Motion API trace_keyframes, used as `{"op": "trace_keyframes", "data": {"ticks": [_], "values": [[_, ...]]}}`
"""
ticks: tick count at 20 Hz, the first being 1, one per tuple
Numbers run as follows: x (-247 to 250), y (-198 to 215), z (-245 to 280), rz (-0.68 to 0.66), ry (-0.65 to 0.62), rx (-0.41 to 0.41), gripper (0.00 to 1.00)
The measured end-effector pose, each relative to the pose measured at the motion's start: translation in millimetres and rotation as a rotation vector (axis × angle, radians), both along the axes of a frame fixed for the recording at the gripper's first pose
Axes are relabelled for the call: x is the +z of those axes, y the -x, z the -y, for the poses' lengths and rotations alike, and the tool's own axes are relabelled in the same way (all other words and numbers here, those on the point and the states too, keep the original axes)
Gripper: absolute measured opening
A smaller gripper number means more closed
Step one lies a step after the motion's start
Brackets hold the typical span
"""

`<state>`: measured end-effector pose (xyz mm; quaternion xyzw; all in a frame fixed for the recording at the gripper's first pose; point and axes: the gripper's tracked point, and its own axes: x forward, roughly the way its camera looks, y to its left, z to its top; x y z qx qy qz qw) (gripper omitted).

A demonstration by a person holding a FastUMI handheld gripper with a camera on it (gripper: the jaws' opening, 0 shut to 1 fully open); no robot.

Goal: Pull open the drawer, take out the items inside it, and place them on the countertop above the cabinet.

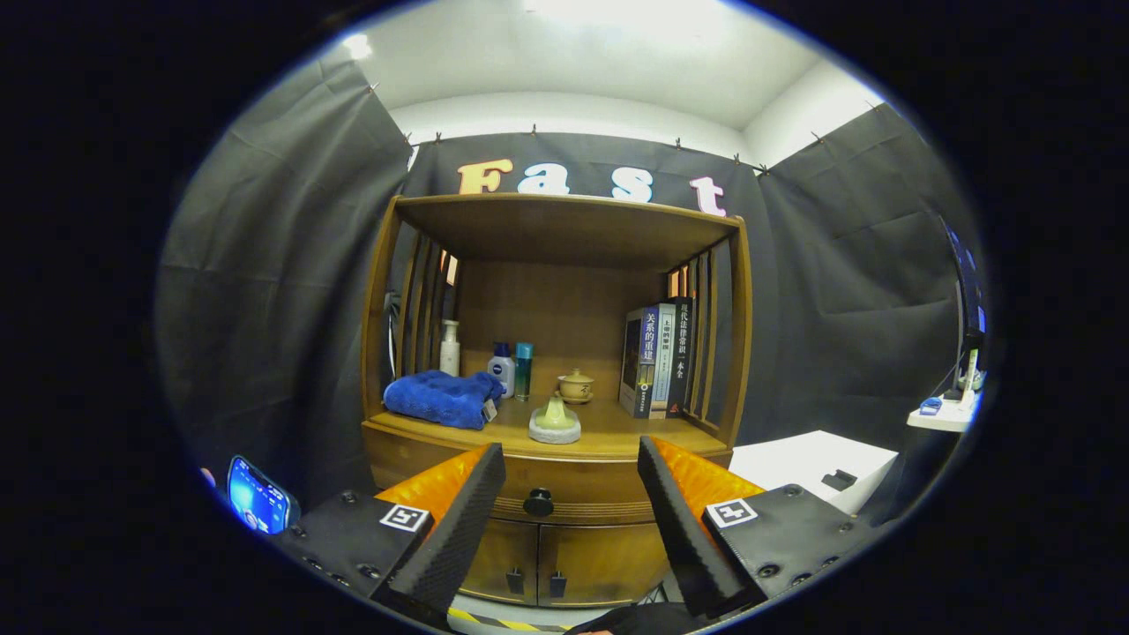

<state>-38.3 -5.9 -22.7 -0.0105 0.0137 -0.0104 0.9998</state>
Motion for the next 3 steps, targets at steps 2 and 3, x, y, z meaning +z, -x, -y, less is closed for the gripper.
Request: {"op": "trace_keyframes", "data": {"ticks": [2,3], "values": [[-0.7,-0.6,-0.8,-0.001,-0.003,0.000,0.98],[-0.3,-0.5,-1.8,0.001,-0.006,0.001,0.98]]}}
